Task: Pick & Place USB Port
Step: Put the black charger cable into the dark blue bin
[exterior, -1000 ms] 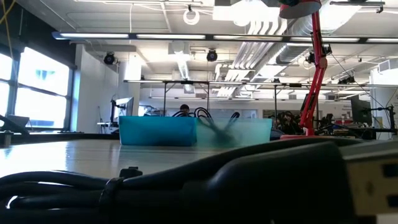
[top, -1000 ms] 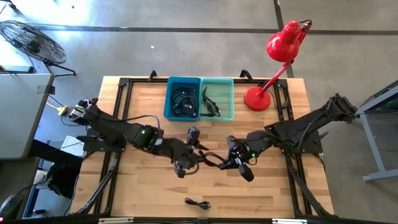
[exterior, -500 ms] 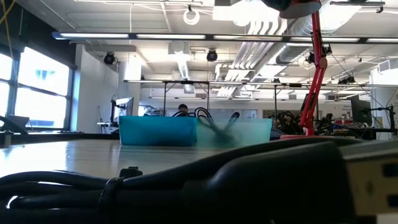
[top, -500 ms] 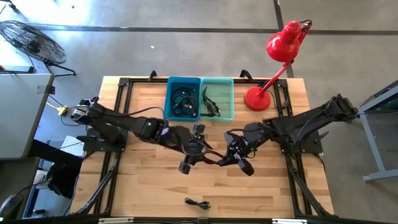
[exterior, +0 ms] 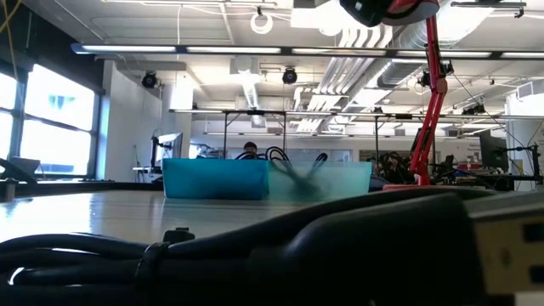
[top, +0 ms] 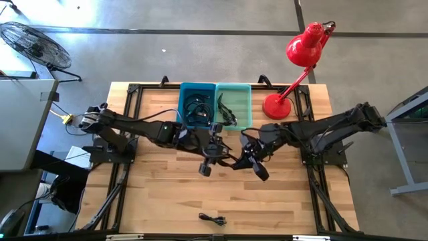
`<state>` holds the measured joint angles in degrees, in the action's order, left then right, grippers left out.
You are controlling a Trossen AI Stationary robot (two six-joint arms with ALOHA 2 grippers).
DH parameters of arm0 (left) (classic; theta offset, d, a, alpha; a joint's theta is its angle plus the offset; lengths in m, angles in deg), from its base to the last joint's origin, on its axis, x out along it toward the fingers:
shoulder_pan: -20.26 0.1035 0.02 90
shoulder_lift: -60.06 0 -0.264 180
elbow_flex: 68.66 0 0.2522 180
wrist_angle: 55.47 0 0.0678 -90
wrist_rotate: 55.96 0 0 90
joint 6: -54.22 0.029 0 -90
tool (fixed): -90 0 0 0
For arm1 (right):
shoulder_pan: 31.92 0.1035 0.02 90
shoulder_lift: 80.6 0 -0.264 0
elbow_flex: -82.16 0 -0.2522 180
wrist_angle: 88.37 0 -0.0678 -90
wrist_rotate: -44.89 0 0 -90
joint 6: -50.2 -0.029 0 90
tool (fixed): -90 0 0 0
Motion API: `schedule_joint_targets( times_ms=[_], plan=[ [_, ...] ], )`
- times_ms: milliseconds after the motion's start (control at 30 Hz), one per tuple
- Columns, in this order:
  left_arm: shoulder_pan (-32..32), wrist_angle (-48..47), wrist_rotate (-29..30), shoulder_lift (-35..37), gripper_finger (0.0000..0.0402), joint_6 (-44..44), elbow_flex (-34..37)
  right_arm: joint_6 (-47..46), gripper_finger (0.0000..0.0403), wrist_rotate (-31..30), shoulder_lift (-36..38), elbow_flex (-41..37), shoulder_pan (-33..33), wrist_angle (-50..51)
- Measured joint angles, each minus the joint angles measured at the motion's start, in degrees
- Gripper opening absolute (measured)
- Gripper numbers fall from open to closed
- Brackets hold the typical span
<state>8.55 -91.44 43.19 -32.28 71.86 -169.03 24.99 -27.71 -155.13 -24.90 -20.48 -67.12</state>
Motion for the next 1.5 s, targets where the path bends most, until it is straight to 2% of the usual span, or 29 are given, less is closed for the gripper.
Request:
schedule_joint_targets(
  times_ms=[133,200,333,433,633,800,933,1000,1100,1167,1400,1500],
  plan=[
    [1.15,-0.36,-0.14,0.00,0.0033,0.86,0.00,0.33,0.0001,0.87,0.00,0.00,-1.67,-0.07],
    [1.71,-0.32,-0.15,0.00,0.0018,3.27,0.00,0.41,0.0001,1.65,0.00,0.00,-2.52,-0.01],
    [1.73,-0.45,2.42,0.00,0.0030,7.71,0.00,0.21,0.0006,2.73,0.00,0.00,-4.39,-0.09],
    [1.65,-1.22,4.78,0.11,0.0016,10.45,0.00,-0.10,0.0020,2.89,0.00,0.00,-5.88,0.10],
    [1.65,-4.74,8.25,1.01,0.0017,12.59,0.02,0.30,0.0052,3.60,0.28,0.00,-8.83,-0.38],
    [1.65,-7.51,10.02,2.09,0.0016,13.91,-0.02,0.85,0.0061,3.77,1.70,0.00,-11.10,0.38],
    [1.63,-12.76,17.12,3.70,0.0016,13.99,-0.02,2.59,0.0061,3.44,4.31,0.00,-13.14,3.52],
    [1.63,-18.03,22.49,4.99,0.0016,14.06,0.04,2.77,0.0061,1.85,5.82,0.00,-14.05,6.00],
    [1.66,-24.54,31.38,6.29,0.0016,13.95,-0.05,3.06,0.0061,-2.23,8.10,0.02,-14.78,10.68],
    [2.52,-28.70,35.10,6.58,0.0016,13.95,0.03,3.20,0.0061,-5.91,9.71,0.02,-14.85,13.26],
    [9.66,-38.31,34.36,6.99,0.0018,13.16,0.00,3.24,0.0061,-13.57,12.10,0.02,-14.81,18.32],
    [14.14,-38.60,30.29,6.96,0.0015,12.94,0.04,3.25,0.0062,-14.41,12.14,0.02,-14.81,20.10]
  ],
)
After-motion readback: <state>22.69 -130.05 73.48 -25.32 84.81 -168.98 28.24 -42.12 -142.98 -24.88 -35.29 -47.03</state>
